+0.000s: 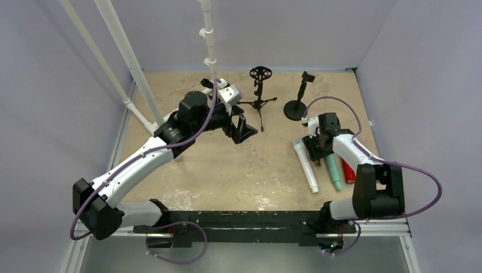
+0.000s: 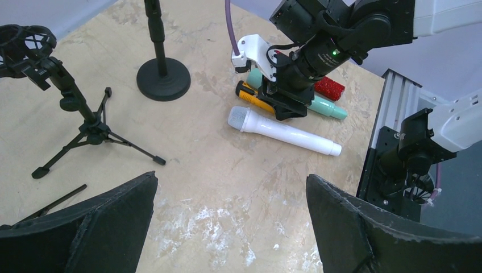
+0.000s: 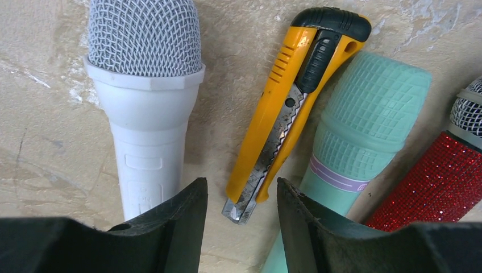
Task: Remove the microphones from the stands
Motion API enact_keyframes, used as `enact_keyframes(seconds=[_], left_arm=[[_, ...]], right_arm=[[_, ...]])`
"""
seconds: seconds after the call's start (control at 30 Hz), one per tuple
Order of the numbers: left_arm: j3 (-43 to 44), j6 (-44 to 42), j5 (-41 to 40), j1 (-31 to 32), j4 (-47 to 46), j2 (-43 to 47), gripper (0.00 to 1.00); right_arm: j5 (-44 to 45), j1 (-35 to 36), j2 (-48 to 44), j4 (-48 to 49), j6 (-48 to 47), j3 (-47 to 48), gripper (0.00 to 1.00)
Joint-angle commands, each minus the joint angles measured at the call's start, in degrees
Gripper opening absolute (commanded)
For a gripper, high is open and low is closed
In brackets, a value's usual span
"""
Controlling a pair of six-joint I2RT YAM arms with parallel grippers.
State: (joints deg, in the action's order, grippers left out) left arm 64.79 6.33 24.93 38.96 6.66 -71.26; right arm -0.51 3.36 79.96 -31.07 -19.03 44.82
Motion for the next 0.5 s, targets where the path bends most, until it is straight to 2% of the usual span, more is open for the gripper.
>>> enact_keyframes(seconds=[0.0, 0.47], left_arm=[[-0.3, -0.8, 0.9, -0.6, -3.0, 1.6, 1.0], [-0.5, -0.1, 1.2, -0.6, -3.6, 1.2, 1.0]], right_arm=[[1.5, -0.2, 0.5, 1.1, -0.9, 0.3, 0.46], [1.1, -0.6, 3.6, 1.7, -1.0, 1.1, 0.47]])
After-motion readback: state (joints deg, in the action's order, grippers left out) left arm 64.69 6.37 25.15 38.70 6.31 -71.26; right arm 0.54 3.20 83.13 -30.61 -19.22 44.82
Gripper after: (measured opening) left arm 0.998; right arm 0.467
